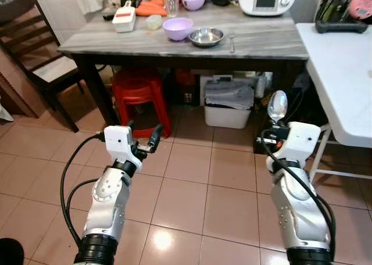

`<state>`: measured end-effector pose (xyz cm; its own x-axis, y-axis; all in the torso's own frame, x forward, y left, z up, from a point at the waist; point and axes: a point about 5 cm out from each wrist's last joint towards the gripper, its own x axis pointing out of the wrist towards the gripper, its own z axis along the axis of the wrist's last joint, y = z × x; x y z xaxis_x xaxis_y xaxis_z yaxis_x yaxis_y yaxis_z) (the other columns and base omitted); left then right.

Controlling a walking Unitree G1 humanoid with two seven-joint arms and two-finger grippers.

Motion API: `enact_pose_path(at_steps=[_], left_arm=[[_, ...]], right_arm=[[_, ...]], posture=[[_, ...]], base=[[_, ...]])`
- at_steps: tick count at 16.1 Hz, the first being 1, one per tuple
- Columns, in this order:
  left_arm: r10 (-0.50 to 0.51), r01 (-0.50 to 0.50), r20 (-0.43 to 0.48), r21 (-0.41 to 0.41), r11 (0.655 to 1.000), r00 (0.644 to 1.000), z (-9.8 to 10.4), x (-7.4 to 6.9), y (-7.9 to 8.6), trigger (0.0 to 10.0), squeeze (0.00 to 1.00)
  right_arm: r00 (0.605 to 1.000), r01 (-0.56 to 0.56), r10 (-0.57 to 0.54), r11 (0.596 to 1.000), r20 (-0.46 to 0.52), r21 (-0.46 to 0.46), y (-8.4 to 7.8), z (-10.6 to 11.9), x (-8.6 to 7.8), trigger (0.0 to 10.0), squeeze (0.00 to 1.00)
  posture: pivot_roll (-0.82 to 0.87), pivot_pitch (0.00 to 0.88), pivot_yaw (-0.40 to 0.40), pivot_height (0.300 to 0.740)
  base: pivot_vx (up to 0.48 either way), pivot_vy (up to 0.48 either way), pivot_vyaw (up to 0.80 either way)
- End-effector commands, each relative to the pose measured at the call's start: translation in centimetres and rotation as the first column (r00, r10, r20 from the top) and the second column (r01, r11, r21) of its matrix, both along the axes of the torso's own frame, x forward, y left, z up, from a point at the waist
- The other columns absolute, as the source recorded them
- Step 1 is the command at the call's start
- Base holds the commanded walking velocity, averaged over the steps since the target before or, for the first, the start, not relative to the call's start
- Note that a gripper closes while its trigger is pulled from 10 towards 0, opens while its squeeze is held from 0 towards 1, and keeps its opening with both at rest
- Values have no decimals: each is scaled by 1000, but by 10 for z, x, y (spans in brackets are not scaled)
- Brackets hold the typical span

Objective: Setting the table

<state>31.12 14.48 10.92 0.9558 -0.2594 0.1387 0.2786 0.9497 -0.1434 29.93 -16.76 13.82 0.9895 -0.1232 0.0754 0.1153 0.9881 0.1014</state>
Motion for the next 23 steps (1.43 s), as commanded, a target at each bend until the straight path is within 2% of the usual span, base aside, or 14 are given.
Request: enact_pose_path(at_steps=[1, 6, 16, 20, 23], left_arm=[[-5, 5, 10, 5, 1000, 1000, 2, 2, 1, 10000, 0], [-13, 13, 9, 2, 1000, 1000, 3, 3, -2, 10000, 0], [-23, 23, 10, -2, 1000, 1000, 2, 3, -5, 10000, 0], [-31, 31, 10, -1, 1000, 999, 2, 3, -7, 10000, 0], [-34, 34, 10, -2, 999, 999, 1, 3, -8, 10000, 0]], right_arm=[[1000, -5, 5, 1000, 5, -2, 1, 1, 0, 10000, 0], [1000, -15, 15, 1000, 12, -3, 2, 1, 0, 10000, 0], [1000, -15, 15, 1000, 7, 9, 1, 1, 1, 10000, 0], [1000, -17, 17, 1000, 6, 10, 1, 1, 1, 10000, 0], [1000, -18, 18, 1000, 5, 11, 1, 1, 1, 10000, 0]], posture=[[-88, 24, 78, 740], [-91, 26, 79, 740], [-93, 20, 72, 740], [-93, 20, 72, 740], [-93, 20, 72, 740]], base=[[292, 0, 0], [299, 0, 303], [296, 0, 0], [296, 0, -586], [296, 0, 0]])
